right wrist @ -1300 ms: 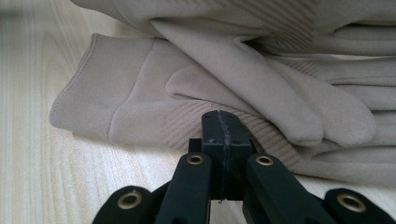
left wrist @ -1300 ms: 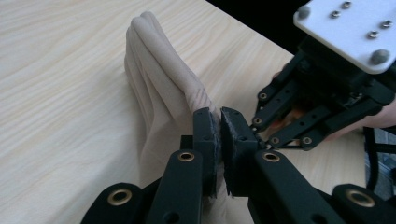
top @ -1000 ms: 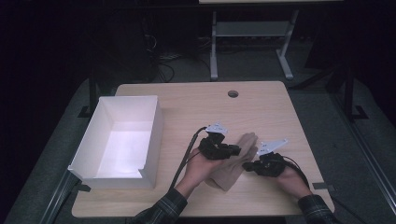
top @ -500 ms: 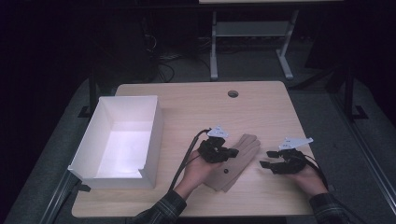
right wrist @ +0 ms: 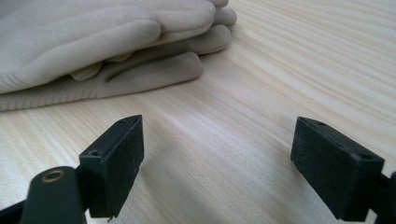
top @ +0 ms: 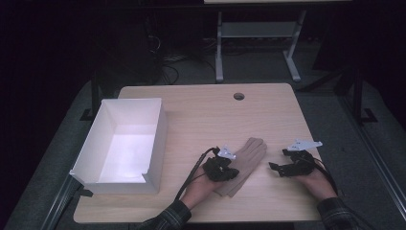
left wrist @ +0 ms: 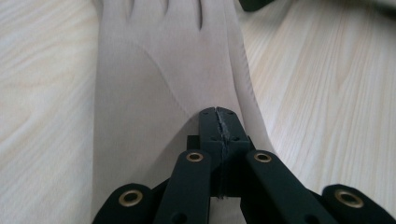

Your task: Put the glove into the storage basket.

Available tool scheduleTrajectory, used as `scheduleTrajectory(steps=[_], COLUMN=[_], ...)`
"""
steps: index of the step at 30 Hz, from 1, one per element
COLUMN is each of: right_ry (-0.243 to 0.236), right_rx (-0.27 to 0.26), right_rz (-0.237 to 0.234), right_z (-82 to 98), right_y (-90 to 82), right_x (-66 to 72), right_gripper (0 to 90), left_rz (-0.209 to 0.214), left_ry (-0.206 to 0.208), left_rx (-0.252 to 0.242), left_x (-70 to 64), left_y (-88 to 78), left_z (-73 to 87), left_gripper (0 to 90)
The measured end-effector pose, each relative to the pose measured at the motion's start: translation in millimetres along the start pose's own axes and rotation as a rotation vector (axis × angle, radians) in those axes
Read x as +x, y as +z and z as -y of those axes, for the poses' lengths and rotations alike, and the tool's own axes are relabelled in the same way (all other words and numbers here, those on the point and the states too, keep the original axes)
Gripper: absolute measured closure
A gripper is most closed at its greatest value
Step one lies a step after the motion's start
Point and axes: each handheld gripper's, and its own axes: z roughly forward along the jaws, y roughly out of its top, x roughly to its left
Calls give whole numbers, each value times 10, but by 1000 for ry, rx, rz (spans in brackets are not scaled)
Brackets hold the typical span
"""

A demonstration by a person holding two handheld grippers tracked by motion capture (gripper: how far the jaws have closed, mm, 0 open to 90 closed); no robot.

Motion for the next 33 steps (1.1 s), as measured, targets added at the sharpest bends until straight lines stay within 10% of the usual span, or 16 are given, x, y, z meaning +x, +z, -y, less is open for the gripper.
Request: scheduleTrajectory(steps=[13, 25, 33], right_ry=[-10, -11, -11], right_rx=[12, 13, 13], right_rz=[11, 14, 14], right_z=[8, 8, 8], right_y=[24, 27, 28], right_x=[2, 2, 3], right_gripper=[133, 131, 131], left_rz=[-75, -28, -34], left_ry=[44, 133, 158], left_rx=[50, 46, 63], left_x=[98, 131, 163], left_y=[-319, -307, -96], left_z=[182, -120, -240], left_gripper=[874, 282, 134])
